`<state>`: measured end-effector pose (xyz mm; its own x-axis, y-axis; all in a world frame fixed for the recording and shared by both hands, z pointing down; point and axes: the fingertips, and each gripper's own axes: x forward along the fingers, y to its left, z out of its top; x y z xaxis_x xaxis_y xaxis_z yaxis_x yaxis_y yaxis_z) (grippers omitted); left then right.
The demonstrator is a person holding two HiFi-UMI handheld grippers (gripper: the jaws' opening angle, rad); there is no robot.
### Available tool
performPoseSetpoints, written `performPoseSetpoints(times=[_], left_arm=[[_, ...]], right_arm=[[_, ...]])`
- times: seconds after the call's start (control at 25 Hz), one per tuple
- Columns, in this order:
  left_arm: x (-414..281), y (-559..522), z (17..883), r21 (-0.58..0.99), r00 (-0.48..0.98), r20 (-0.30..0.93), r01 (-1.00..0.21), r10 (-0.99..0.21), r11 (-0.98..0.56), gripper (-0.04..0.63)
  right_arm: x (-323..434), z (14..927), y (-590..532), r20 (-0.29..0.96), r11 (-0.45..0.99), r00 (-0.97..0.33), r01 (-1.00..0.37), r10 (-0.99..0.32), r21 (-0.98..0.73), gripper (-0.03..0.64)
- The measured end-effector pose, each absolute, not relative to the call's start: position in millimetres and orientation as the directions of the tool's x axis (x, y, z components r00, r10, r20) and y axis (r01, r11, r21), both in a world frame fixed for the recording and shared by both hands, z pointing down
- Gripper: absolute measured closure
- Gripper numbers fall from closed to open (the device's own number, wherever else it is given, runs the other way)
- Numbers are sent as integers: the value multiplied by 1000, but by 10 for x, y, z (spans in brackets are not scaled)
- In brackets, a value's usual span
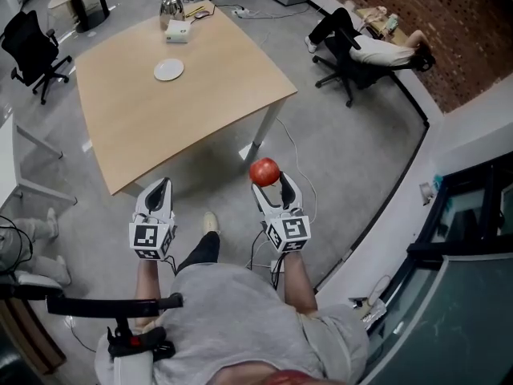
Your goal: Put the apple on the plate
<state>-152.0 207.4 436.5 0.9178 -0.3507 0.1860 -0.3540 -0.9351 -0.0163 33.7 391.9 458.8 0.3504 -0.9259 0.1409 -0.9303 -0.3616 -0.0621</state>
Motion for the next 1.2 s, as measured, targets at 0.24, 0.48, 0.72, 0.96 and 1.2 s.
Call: performPoseSetpoints(times=[0.24, 0.48, 0.72, 0.96, 1.2], left_arm=[[-1198, 1673, 4405, -19, 921, 192, -341, -338, -940, 575], [-947, 1292, 4410, -23, 920, 196, -343, -340, -939, 575], [-754, 940, 4407, -19, 921, 199, -340, -336, -940, 575], [-622, 663, 4432, -7, 921, 198, -342, -336, -940, 575], [-630, 451, 4465, 4, 912, 201, -367, -358, -930, 575]], right_arm=[[669, 4601, 3491, 152, -360, 346, -930, -926, -72, 282], [917, 4584, 3051, 147, -348, 335, -935, -931, -74, 282], [1122, 4585, 2676, 149, -349, 335, -934, -930, -77, 282], [1270, 4608, 2384, 154, -351, 336, -933, -929, -77, 282], [1320, 4579, 2149, 152, -336, 322, -939, -934, -70, 282]])
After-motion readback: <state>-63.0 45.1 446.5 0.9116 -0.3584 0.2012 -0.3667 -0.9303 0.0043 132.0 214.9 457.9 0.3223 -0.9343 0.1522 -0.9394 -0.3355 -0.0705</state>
